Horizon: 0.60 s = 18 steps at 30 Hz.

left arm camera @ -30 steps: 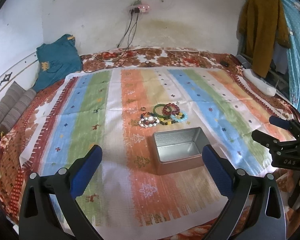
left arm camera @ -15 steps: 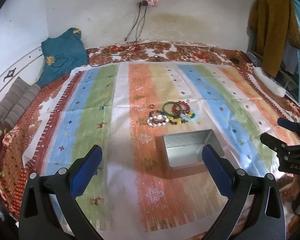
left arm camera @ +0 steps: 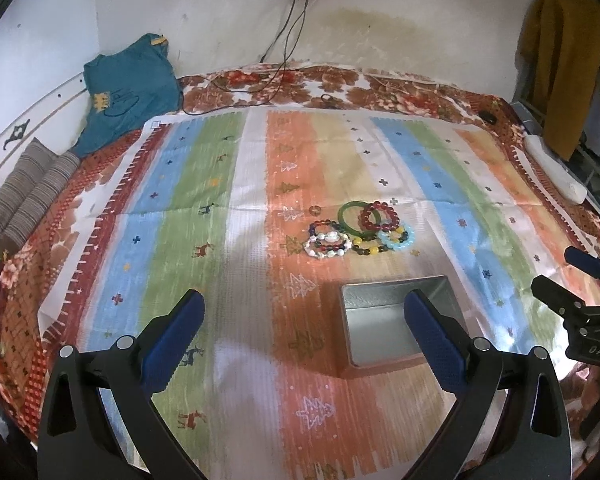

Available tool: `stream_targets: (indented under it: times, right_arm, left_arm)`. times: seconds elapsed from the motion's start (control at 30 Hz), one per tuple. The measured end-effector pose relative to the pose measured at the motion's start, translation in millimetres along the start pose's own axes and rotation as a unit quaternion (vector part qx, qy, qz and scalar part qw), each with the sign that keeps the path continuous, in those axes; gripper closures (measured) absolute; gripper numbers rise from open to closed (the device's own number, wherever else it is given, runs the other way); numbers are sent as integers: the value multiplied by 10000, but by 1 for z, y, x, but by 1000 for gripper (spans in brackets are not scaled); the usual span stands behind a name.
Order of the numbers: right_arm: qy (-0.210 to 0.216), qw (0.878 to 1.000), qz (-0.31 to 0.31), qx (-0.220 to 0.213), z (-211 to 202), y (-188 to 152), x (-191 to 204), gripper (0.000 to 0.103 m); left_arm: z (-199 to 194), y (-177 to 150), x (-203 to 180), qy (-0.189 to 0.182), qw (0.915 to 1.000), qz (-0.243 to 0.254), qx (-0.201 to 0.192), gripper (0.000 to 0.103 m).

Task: Organize jewelry
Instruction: 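Move both tools forward toward the bracelet pile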

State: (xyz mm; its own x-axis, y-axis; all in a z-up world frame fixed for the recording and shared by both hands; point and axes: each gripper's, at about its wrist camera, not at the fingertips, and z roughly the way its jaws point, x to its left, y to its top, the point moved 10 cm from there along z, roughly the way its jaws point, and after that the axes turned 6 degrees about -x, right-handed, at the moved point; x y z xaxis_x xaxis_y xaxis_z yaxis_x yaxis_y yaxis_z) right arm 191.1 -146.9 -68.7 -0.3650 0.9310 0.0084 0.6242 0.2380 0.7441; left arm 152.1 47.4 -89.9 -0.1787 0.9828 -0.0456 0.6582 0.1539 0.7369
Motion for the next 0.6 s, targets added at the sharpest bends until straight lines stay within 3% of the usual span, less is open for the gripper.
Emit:
stream_targets:
  times: [0.6]
  right_arm:
    - [-79,9997,-79,218,35,10,-4,4]
  left_arm:
    - [48,19,1,88,9994,5,320,6]
